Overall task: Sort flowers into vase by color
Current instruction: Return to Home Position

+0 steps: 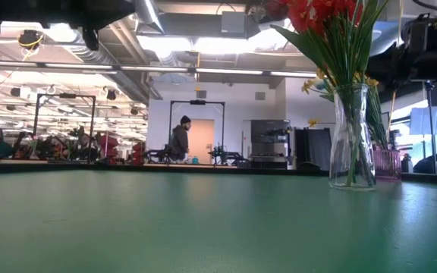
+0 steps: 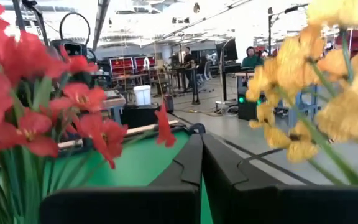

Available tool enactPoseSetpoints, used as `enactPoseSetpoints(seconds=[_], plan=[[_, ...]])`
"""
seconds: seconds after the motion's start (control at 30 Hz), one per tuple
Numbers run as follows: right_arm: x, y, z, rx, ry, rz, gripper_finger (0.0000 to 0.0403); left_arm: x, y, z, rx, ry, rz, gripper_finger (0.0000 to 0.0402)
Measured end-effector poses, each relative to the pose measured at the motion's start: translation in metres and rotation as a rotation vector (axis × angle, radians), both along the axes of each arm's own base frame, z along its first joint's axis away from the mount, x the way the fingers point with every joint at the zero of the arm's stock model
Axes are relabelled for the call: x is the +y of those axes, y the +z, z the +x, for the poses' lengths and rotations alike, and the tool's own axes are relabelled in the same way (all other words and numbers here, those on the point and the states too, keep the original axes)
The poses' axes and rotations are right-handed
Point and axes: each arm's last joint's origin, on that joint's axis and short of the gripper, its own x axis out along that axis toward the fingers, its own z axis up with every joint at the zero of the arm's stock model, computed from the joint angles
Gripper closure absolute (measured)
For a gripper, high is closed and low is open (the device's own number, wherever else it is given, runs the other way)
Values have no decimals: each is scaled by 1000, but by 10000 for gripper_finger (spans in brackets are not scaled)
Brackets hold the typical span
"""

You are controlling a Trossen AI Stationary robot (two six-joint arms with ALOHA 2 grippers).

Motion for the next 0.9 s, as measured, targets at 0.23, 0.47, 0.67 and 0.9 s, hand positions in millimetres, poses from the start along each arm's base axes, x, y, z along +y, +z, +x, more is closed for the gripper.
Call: enactPoseSetpoints(seconds=[0.23, 0.47, 0.67, 0.9], plan=[[-3, -17, 3, 45, -19, 18, 393, 0, -5, -1, 54, 0, 4, 401], [-4, -25, 5, 72, -29, 36, 393, 0, -9, -2, 75, 15, -4, 401], [-4, -27, 5, 88, -30, 29, 393, 1, -39, -6, 49, 50, -5, 401], [-4, -29, 5, 93, -22, 60, 393, 2, -70, -18, -45, 67, -25, 401]])
